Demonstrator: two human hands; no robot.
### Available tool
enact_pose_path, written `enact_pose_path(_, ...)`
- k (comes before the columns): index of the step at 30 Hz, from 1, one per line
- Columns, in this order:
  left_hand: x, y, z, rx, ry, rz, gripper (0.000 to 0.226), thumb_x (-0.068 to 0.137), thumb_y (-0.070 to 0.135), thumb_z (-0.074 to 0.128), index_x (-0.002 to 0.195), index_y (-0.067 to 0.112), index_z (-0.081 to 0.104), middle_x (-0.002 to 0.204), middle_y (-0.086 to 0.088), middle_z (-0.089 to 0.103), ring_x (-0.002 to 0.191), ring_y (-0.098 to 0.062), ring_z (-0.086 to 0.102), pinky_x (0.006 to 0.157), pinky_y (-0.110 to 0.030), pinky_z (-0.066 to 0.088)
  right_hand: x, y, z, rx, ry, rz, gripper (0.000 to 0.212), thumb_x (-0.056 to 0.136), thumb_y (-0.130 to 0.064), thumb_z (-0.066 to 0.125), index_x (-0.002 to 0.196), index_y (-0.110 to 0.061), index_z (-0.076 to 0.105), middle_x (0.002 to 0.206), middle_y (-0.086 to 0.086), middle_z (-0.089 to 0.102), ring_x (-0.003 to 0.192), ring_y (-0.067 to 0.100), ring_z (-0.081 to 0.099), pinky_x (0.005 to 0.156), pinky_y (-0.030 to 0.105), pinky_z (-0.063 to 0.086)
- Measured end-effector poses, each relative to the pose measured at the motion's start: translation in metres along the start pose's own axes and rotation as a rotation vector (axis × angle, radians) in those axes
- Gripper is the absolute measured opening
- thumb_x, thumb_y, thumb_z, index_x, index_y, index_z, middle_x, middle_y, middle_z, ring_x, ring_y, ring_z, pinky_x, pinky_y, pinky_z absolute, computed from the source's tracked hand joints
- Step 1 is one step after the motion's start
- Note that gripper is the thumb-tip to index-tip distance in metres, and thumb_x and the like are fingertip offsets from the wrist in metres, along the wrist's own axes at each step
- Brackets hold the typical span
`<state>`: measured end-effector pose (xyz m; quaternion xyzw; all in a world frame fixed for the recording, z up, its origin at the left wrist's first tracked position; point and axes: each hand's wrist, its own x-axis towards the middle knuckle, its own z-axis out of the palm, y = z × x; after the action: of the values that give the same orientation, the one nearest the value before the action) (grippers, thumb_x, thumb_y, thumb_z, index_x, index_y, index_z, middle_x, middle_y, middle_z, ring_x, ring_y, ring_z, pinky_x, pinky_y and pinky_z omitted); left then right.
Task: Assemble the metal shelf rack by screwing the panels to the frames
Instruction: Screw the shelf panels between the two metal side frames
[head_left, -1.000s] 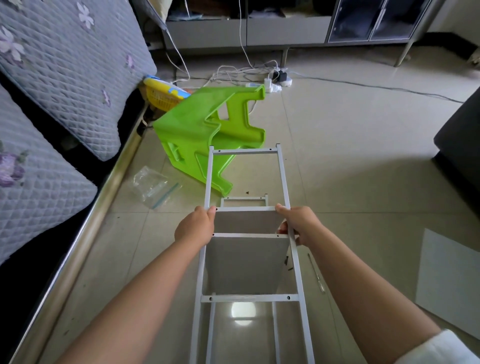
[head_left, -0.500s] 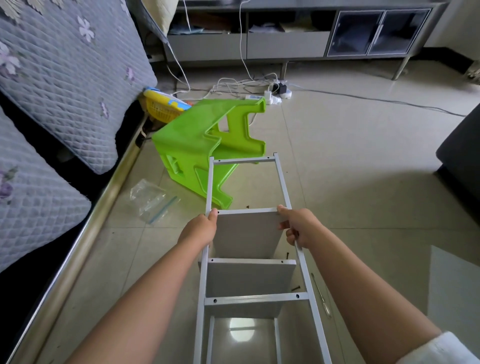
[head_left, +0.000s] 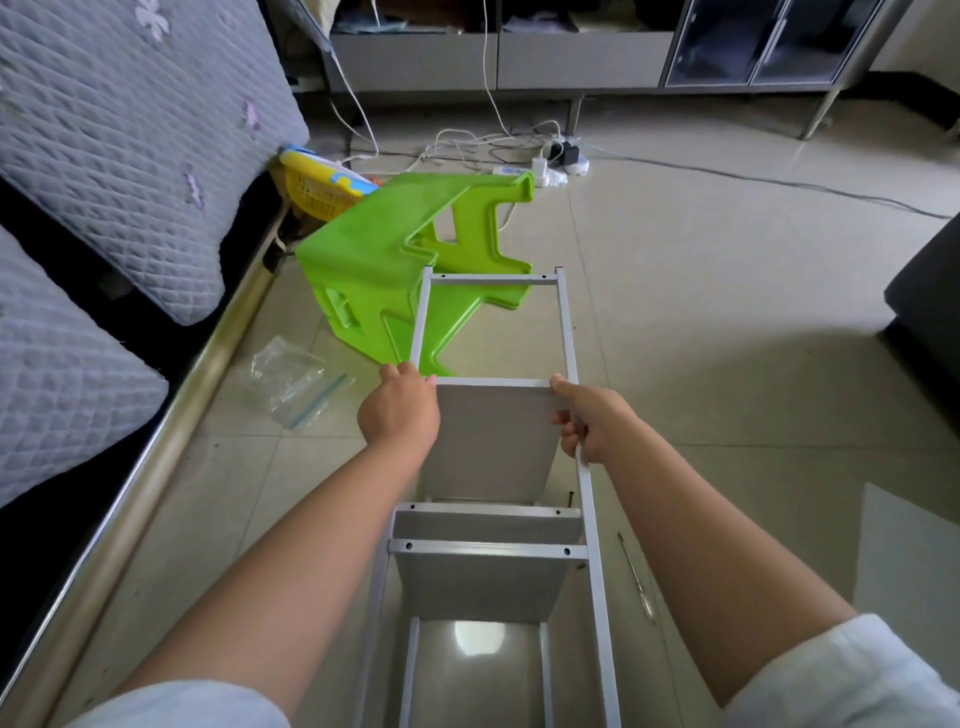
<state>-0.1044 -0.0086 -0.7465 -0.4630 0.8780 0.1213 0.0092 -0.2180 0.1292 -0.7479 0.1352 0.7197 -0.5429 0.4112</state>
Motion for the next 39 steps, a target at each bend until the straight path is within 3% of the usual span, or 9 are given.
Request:
enact_pose_path(6, 0.016, -0.004, -0.002, 0.109, -0.045, 0.082, 0.046, 0.101, 0.038, 0.027, 0.125, 0.003, 0.044, 0.118, -0.018, 0.058, 0.108, -0.035, 0.056, 0.069, -0.035, 0.037, 0.008, -0.006, 0.002, 0.010, -0.052, 0.026, 0.033, 0.091, -0.033, 0.056, 0.072, -0.009, 0.043, 0.061, 0.007, 0.037, 0.044, 0.011, 0.025, 0.031, 0.008, 0.022)
enact_pose_path(10, 0.017, 0.001, -0.005, 0.167, -0.032, 0.079, 0.048, 0.100, 0.039, 0.029, 0.134, 0.007, 0.039, 0.124, -0.016, 0.049, 0.107, -0.034, 0.056, 0.070, -0.035, 0.040, 0.014, -0.015, 0.005, 0.008, -0.066, 0.033, 0.033, 0.092, -0.033, 0.054, 0.071, -0.011, 0.041, 0.060, 0.006, 0.036, 0.033, 0.009, 0.025, 0.031, 0.006, 0.020)
enact_pose_path(14, 0.005, 0.012, 0.003, 0.223, 0.108, 0.350, 0.032, 0.101, 0.026, 0.033, 0.122, 0.010, 0.051, 0.116, -0.012, 0.042, 0.088, -0.032, 0.060, 0.066, -0.036, 0.044, 0.013, -0.016, 0.004, 0.026, -0.075, 0.013, 0.033, 0.093, -0.031, 0.054, 0.071, -0.010, 0.040, 0.060, 0.006, 0.035, 0.045, 0.010, 0.023, 0.032, 0.006, 0.021)
enact_pose_path(19, 0.002, 0.030, 0.007, 0.249, 0.023, 0.393, 0.039, 0.102, 0.031, 0.027, 0.134, 0.014, 0.040, 0.121, -0.012, 0.041, 0.100, -0.032, 0.058, 0.075, -0.036, 0.045, 0.013, -0.016, 0.004, -0.006, -0.065, -0.037, 0.032, 0.092, -0.031, 0.056, 0.073, -0.009, 0.042, 0.056, 0.007, 0.037, 0.042, 0.014, 0.030, 0.034, 0.012, 0.031)
enact_pose_path(23, 0.001, 0.033, 0.011, 0.292, -0.003, 0.357, 0.044, 0.102, 0.032, 0.026, 0.142, 0.011, 0.028, 0.130, -0.014, 0.042, 0.111, -0.033, 0.055, 0.082, -0.038, 0.043, 0.010, -0.016, 0.003, -0.173, -0.066, -0.142, 0.038, 0.094, -0.039, 0.049, 0.075, -0.007, 0.046, 0.057, 0.009, 0.046, 0.046, 0.019, 0.043, 0.051, 0.028, 0.041)
enact_pose_path(27, -0.004, 0.045, 0.021, 0.314, -0.017, 0.265, 0.046, 0.103, 0.025, 0.027, 0.144, 0.006, 0.019, 0.137, -0.015, 0.041, 0.115, -0.032, 0.054, 0.081, -0.037, 0.043, 0.004, -0.005, -0.030, -0.551, -0.058, -0.337, 0.040, 0.096, -0.043, 0.038, 0.109, -0.007, 0.052, 0.086, 0.008, 0.054, 0.069, 0.019, 0.054, 0.062, 0.028, 0.047)
enact_pose_path(33, -0.005, 0.059, 0.031, 0.373, -0.009, 0.198, 0.048, 0.102, 0.012, 0.030, 0.144, -0.005, 0.013, 0.140, -0.017, 0.037, 0.118, -0.032, 0.053, 0.086, -0.039, 0.046, 0.036, 0.097, -0.105, -1.017, -0.003, -0.208, 0.034, 0.097, -0.028, 0.040, 0.110, -0.003, 0.058, 0.092, 0.010, 0.057, 0.080, 0.022, 0.054, 0.065, 0.028, 0.047)
enact_pose_path(36, -0.003, 0.059, 0.030, 0.403, 0.049, 0.235, 0.040, 0.103, 0.018, 0.031, 0.136, -0.005, 0.027, 0.132, -0.018, 0.041, 0.112, -0.032, 0.057, 0.084, -0.039, 0.048, 0.057, 0.169, -0.125, -1.257, 0.006, -0.147, 0.029, 0.094, -0.024, 0.044, 0.113, -0.009, 0.060, 0.115, 0.011, 0.061, 0.106, 0.025, 0.057, 0.085, 0.026, 0.044)
enact_pose_path(39, 0.003, 0.055, 0.023, 0.401, 0.077, 0.254, 0.034, 0.103, 0.021, 0.032, 0.129, 0.000, 0.040, 0.125, -0.019, 0.041, 0.106, -0.036, 0.058, 0.082, -0.042, 0.048, 0.067, 0.229, -0.129, -1.232, -0.010, -0.104, 0.015, 0.092, -0.018, 0.043, 0.091, -0.019, 0.058, 0.122, 0.011, 0.050, 0.111, 0.028, 0.052, 0.081, 0.026, 0.040)
